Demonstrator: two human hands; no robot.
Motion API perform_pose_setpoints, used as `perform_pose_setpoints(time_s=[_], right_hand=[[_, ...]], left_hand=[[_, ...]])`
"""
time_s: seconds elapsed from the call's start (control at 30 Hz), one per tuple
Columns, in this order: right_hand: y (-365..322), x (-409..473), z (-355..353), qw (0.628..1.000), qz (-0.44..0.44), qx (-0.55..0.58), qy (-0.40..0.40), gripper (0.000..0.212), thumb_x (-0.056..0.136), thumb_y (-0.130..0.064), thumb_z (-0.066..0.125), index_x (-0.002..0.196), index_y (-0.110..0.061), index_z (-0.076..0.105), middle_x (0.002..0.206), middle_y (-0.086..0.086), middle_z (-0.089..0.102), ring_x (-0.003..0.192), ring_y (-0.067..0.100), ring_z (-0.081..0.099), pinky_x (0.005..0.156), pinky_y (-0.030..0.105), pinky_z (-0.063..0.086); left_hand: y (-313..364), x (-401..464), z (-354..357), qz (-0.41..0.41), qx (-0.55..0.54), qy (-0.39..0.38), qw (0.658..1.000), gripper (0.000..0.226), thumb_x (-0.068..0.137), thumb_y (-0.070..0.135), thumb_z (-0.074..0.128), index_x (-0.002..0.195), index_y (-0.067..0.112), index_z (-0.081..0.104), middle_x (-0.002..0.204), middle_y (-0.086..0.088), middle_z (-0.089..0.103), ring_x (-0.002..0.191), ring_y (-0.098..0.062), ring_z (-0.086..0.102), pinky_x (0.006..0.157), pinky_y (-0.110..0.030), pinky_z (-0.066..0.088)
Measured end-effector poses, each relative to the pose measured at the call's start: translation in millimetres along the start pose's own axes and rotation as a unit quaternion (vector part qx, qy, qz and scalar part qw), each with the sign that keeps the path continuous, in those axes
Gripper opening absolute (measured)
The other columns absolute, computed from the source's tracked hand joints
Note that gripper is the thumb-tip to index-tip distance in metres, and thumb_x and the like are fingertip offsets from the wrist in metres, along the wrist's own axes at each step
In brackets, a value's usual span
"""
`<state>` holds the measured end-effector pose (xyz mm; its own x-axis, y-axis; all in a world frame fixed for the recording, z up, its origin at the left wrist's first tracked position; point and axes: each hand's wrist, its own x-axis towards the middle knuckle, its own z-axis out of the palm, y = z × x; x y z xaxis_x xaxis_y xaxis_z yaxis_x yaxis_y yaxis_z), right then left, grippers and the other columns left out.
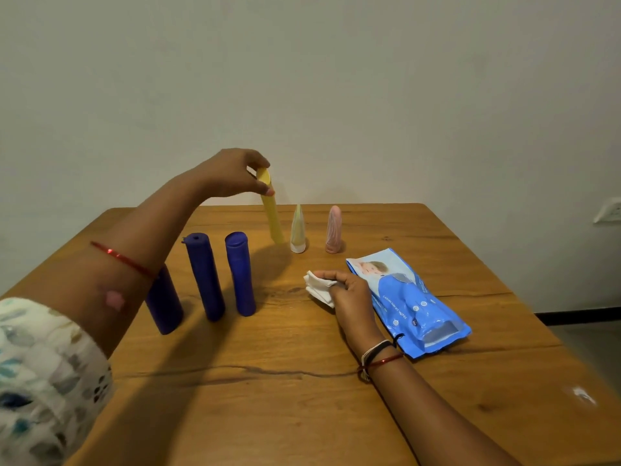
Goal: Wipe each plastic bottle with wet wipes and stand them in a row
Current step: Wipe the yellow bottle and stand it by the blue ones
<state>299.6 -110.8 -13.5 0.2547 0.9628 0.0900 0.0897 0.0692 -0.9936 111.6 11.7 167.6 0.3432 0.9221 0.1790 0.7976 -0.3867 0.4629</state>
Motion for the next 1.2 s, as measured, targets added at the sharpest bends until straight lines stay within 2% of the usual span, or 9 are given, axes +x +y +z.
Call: perform_pose_setpoints(time_s=[0.2, 0.27, 0.4, 0.57, 0.7, 0.8, 0.87, 1.03, 1.2], right_hand=[[-5, 6, -10, 0.997, -0.009, 0.035, 0.063, 0.04, 0.084, 0.005, 0.05, 0.087, -0.028, 0.073, 0.091, -0.013, 0.068, 0.09, 0.007, 0.061, 0.073, 0.018, 0.049], [-6, 9, -17, 0.993, -0.009, 0.061, 0.098, 0.043, 0.081, 0.008, 0.048, 0.083, -0.029, 0.071, 0.094, -0.007, 0.068, 0.092, 0.015, 0.062, 0.078, 0.028, 0.052], [-2, 15, -30, 0.981, 0.018, 0.131, 0.14, 0.043, 0.078, 0.008, 0.046, 0.082, -0.026, 0.072, 0.102, 0.009, 0.069, 0.093, 0.025, 0.064, 0.08, 0.038, 0.051], [-3, 14, -39, 0.969, 0.05, 0.184, 0.156, 0.042, 0.079, 0.009, 0.045, 0.084, -0.022, 0.073, 0.098, 0.008, 0.071, 0.092, 0.025, 0.064, 0.08, 0.038, 0.052], [-13, 9, -43, 0.961, 0.034, 0.207, 0.182, 0.047, 0.085, 0.013, 0.042, 0.082, -0.026, 0.068, 0.09, 0.001, 0.068, 0.09, 0.021, 0.062, 0.077, 0.033, 0.053], [-20, 7, -44, 0.962, 0.012, 0.191, 0.192, 0.044, 0.089, 0.009, 0.042, 0.087, -0.027, 0.067, 0.091, -0.003, 0.066, 0.082, 0.014, 0.061, 0.06, 0.02, 0.054], [-22, 8, -45, 0.965, -0.007, 0.167, 0.2, 0.04, 0.09, 0.007, 0.042, 0.095, -0.024, 0.067, 0.099, 0.003, 0.066, 0.084, 0.014, 0.062, 0.053, 0.015, 0.051], [-17, 15, -41, 0.971, -0.022, 0.134, 0.198, 0.041, 0.09, 0.004, 0.044, 0.095, -0.03, 0.066, 0.109, 0.004, 0.066, 0.088, 0.013, 0.062, 0.058, 0.015, 0.049], [-19, 15, -40, 0.978, -0.029, 0.105, 0.176, 0.037, 0.093, 0.001, 0.044, 0.1, -0.029, 0.064, 0.102, -0.005, 0.065, 0.081, 0.005, 0.058, 0.06, 0.016, 0.049]], left_hand=[[29, -66, -14, 0.017, -0.122, 0.084, 0.989, 0.059, 0.076, 0.02, 0.077, 0.131, 0.022, 0.055, 0.123, 0.006, 0.059, 0.107, -0.01, 0.059, 0.088, -0.026, 0.048], [35, -90, -4, 0.022, -0.204, 0.085, 0.975, 0.055, 0.074, 0.017, 0.078, 0.124, 0.025, 0.059, 0.119, 0.009, 0.062, 0.106, -0.007, 0.063, 0.09, -0.029, 0.052], [46, -132, 49, 0.011, -0.384, 0.075, 0.92, 0.057, 0.067, 0.01, 0.078, 0.119, 0.021, 0.06, 0.114, 0.006, 0.066, 0.104, -0.004, 0.065, 0.088, -0.029, 0.056], [50, -153, 115, -0.009, -0.535, 0.1, 0.839, 0.061, 0.074, -0.01, 0.069, 0.128, 0.011, 0.052, 0.122, -0.001, 0.063, 0.112, -0.012, 0.062, 0.096, -0.03, 0.051], [44, -151, 138, -0.028, -0.593, 0.1, 0.799, 0.06, 0.079, -0.013, 0.062, 0.129, 0.016, 0.048, 0.13, -0.004, 0.058, 0.111, -0.01, 0.063, 0.088, -0.025, 0.054], [39, -150, 148, -0.073, -0.619, 0.08, 0.778, 0.061, 0.082, -0.011, 0.06, 0.128, 0.027, 0.049, 0.124, 0.001, 0.062, 0.106, -0.011, 0.066, 0.083, -0.03, 0.057], [34, -149, 150, -0.128, -0.666, 0.049, 0.734, 0.056, 0.085, -0.006, 0.058, 0.128, 0.03, 0.052, 0.121, -0.002, 0.066, 0.107, -0.019, 0.066, 0.08, -0.034, 0.059], [22, -147, 146, -0.289, -0.767, -0.006, 0.572, 0.032, 0.094, 0.005, 0.051, 0.123, 0.014, 0.059, 0.116, -0.02, 0.066, 0.101, -0.03, 0.068, 0.07, -0.037, 0.06], [19, -144, 146, -0.346, -0.766, -0.031, 0.541, 0.031, 0.092, 0.004, 0.054, 0.122, -0.003, 0.051, 0.117, -0.029, 0.063, 0.109, -0.036, 0.062, 0.071, -0.043, 0.056]])
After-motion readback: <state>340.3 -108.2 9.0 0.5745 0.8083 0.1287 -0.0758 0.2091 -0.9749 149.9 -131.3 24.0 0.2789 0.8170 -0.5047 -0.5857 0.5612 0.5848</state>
